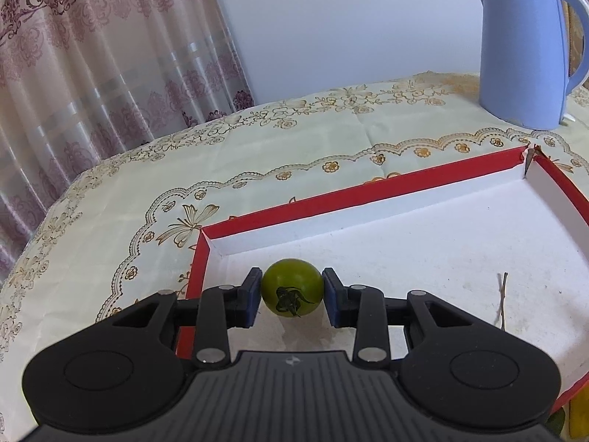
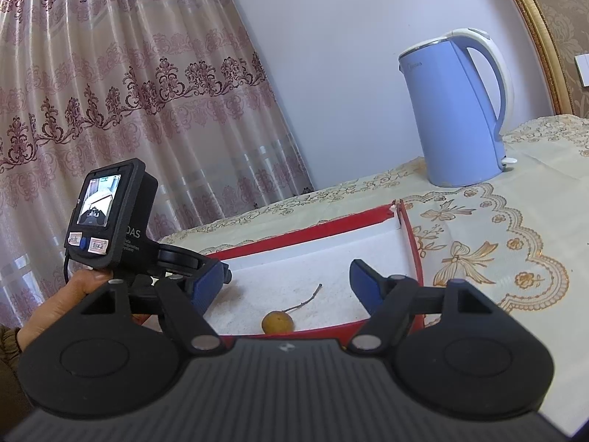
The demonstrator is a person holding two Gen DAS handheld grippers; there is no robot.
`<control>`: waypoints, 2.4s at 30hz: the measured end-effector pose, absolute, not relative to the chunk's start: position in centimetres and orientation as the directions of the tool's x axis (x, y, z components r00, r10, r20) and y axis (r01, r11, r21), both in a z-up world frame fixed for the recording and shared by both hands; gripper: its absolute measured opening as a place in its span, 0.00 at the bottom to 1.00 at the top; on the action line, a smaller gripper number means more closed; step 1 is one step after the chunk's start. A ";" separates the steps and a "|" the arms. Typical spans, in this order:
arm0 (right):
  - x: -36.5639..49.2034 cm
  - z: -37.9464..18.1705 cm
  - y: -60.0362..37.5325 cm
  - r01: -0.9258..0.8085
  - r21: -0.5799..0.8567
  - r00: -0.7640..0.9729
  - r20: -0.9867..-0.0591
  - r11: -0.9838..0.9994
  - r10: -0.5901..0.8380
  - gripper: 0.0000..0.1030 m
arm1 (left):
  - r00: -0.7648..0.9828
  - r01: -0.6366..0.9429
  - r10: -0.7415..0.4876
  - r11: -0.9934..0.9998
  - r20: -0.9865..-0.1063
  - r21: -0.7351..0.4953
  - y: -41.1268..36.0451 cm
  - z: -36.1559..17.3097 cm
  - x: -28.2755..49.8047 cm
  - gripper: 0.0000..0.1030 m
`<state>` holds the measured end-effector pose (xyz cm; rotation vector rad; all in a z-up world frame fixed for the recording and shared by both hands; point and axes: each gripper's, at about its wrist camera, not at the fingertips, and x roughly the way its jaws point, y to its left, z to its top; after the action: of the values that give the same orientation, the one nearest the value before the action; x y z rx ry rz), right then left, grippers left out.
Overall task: Organize fruits
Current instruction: 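Lift the green tomato into the red tray and open the left gripper, then withdraw both tools from the tray back toward the remaining fruits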
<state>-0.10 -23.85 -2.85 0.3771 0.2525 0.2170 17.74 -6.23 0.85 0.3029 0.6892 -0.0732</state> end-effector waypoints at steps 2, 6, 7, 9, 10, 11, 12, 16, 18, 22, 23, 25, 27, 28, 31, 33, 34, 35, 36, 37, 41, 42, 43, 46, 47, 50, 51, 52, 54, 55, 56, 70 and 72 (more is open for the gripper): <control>-0.1 -2.9 -23.9 -0.161 0.389 0.946 -0.202 0.907 0.254 0.72 | 0.780 0.160 0.037 0.953 -0.624 0.257 -6.3 1.0 17.6 0.44; -0.1 -2.8 -23.9 -0.161 0.389 0.946 -0.202 0.907 0.255 0.72 | 0.797 0.156 0.035 0.953 -0.603 0.261 -6.3 1.6 17.1 0.59; -0.1 -2.9 -23.9 -0.162 0.390 0.946 -0.201 0.907 0.255 0.72 | 0.800 0.154 0.035 0.953 -0.599 0.262 -6.3 1.7 17.0 0.60; -0.1 -2.9 -23.9 -0.162 0.392 0.945 -0.201 0.906 0.257 0.72 | 0.802 0.153 0.035 0.953 -0.596 0.262 -6.2 2.0 16.9 0.62; -0.1 -2.9 -23.9 -0.162 0.394 0.945 -0.202 0.905 0.257 0.72 | 0.802 0.153 0.034 0.954 -0.596 0.260 -6.1 2.1 16.8 0.62; -0.1 -2.9 -23.9 -0.162 0.395 0.945 -0.202 0.904 0.257 0.72 | 0.802 0.152 0.033 0.954 -0.596 0.257 -6.0 2.2 16.6 0.62; -0.1 -2.9 -24.0 -0.162 0.396 0.945 -0.201 0.904 0.258 0.72 | 0.802 0.151 0.032 0.955 -0.596 0.254 -5.9 2.3 16.4 0.62; -0.2 -2.8 -24.0 -0.161 0.396 0.948 -0.192 0.904 0.253 0.76 | 0.807 0.133 0.040 0.960 -0.589 0.248 -4.9 2.6 15.1 0.64; -0.4 -2.8 -24.0 -0.164 0.394 0.951 -0.179 0.904 0.250 0.81 | 0.813 0.120 0.049 0.961 -0.581 0.249 -4.3 2.8 14.2 0.69; -0.7 -2.6 -23.6 -0.171 0.370 0.954 -0.169 0.913 0.247 0.92 | 0.825 0.068 0.059 0.977 -0.562 0.202 -1.9 3.5 11.4 0.70; -0.8 -2.5 -23.4 -0.170 0.360 0.956 -0.166 0.917 0.242 0.97 | 0.829 0.048 0.061 0.983 -0.556 0.180 -1.2 3.7 10.6 0.73; -1.1 -2.4 -23.1 -0.165 0.340 0.961 -0.156 0.926 0.228 1.00 | 0.841 0.011 0.062 0.991 -0.537 0.132 0.5 4.0 8.4 0.79; -1.2 -2.2 -22.9 -0.168 0.329 0.962 -0.149 0.929 0.227 1.00 | 0.857 -0.014 0.062 0.995 -0.511 0.098 1.7 3.9 6.2 0.83; -1.3 -2.1 -22.8 -0.153 0.321 0.966 -0.152 0.935 0.211 1.00 | 0.864 -0.016 0.058 0.996 -0.500 0.089 2.3 3.8 5.1 0.83; -2.5 -1.4 -22.3 -0.096 0.312 0.973 -0.171 0.945 0.155 1.00 | 0.881 0.005 0.024 0.998 -0.473 0.059 3.7 2.9 2.2 0.88; -3.5 -1.0 -21.9 -0.097 0.326 0.970 -0.182 0.941 0.163 1.00 | 0.891 0.026 0.000 0.998 -0.454 0.049 4.3 2.1 0.8 0.91; -4.1 -0.9 -21.7 -0.103 0.329 0.965 -0.194 0.939 0.174 1.00 | 0.894 0.040 -0.017 0.998 -0.448 0.042 4.6 1.7 0.2 0.92; -4.5 -0.9 -21.4 -0.098 0.321 0.961 -0.215 0.942 0.174 1.00 | 0.894 0.066 -0.042 0.997 -0.446 0.038 4.7 1.2 -0.2 0.94; -4.9 -1.0 -20.9 -0.076 0.298 0.957 -0.246 0.952 0.154 1.00 | 0.892 0.087 -0.060 0.995 -0.448 0.041 4.8 0.7 -0.3 0.94; -5.3 -1.2 -20.4 -0.057 0.272 0.955 -0.267 0.961 0.132 1.00 | 0.890 0.091 -0.058 0.995 -0.452 0.050 4.8 0.2 -0.4 0.94; -6.6 -2.3 -17.8 -0.058 0.085 0.953 -0.291 0.995 0.081 1.00 | 0.894 0.081 -0.053 0.996 -0.445 0.044 4.9 -1.2 -0.3 0.95; -7.1 -2.3 -17.4 -0.074 0.064 0.957 -0.275 0.995 0.088 1.00 | 0.893 0.090 -0.065 0.995 -0.445 0.035 5.1 -1.1 -0.3 0.96; -7.4 -2.3 -17.3 -0.102 0.057 0.960 -0.258 0.993 0.113 1.00 | 0.890 0.102 -0.079 0.994 -0.448 0.026 5.1 -1.1 -0.2 0.96; -7.4 -2.3 -16.8 -0.208 0.048 0.941 -0.262 0.977 0.213 1.00 | 0.885 0.107 -0.099 0.994 -0.454 -0.008 5.6 -1.4 -0.3 0.96; -7.3 -2.4 -16.6 -0.225 0.045 0.935 -0.272 0.973 0.229 1.00 | 0.884 0.109 -0.107 0.994 -0.456 -0.021 5.7 -1.5 -0.4 0.96; -6.9 -2.5 -16.4 -0.199 0.039 0.930 -0.308 0.979 0.201 1.00 | 0.879 0.105 -0.121 0.993 -0.461 -0.061 6.4 -1.6 -0.3 0.96; -6.5 -2.5 -16.6 -0.181 0.046 0.927 -0.326 0.982 0.186 1.00 | 0.876 0.103 -0.124 0.992 -0.466 -0.070 6.6 -1.6 -0.2 0.96; -6.0 -2.6 -16.8 -0.158 0.065 0.920 -0.354 0.985 0.171 1.00 | 0.874 0.098 -0.123 0.992 -0.469 -0.078 6.7 -1.6 -0.2 0.96; -5.2 -2.9 -17.9 -0.119 0.133 0.907 -0.389 0.984 0.162 1.00 | 0.873 0.093 -0.123 0.992 -0.471 -0.086 6.8 -1.7 -0.1 0.96; -5.1 -3.0 -18.9 -0.113 0.191 0.904 -0.387 0.975 0.180 1.00 | 0.874 0.093 -0.121 0.992 -0.471 -0.082 6.8 -1.7 -0.2 0.96; -4.9 -3.1 -19.8 -0.115 0.242 0.906 -0.371 0.963 0.202 1.00 | 0.876 0.091 -0.116 0.993 -0.469 -0.077 6.7 -1.7 -0.2 0.96; -4.9 -5.3 -26.3 -0.081 0.589 0.944 -0.214 0.804 0.251 1.00 | 0.882 0.106 -0.105 0.994 -0.459 -0.024 5.9 -1.6 -0.6 0.97; -4.8 -4.9 -25.7 -0.077 0.554 0.939 -0.238 0.829 0.246 1.00 | 0.875 0.122 -0.115 0.992 -0.470 -0.017 5.7 -1.6 -0.5 0.97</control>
<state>-4.80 -25.66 -4.94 0.5695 0.3088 0.1743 -0.46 5.67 -1.61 0.0137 0.4902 -0.1237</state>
